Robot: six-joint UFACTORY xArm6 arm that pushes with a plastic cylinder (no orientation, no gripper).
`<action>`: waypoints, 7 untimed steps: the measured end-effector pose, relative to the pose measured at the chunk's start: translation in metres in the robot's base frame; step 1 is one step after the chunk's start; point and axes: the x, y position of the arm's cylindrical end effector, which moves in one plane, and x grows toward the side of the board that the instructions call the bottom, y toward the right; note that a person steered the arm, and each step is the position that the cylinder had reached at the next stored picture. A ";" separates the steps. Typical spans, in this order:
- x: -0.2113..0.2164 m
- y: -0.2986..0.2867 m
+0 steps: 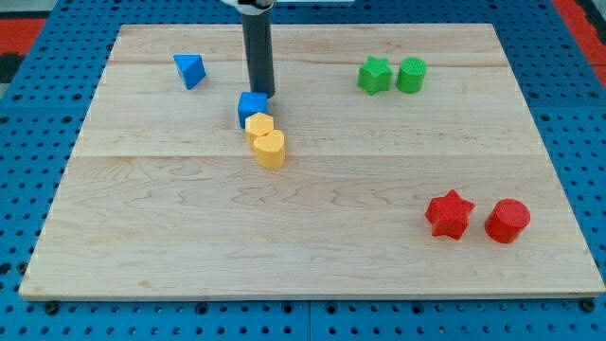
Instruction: Push the blue triangle close to the blue cube
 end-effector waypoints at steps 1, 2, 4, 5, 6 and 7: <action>-0.056 0.045; -0.117 0.011; -0.122 -0.085; -0.121 -0.114; -0.121 -0.115; -0.121 -0.115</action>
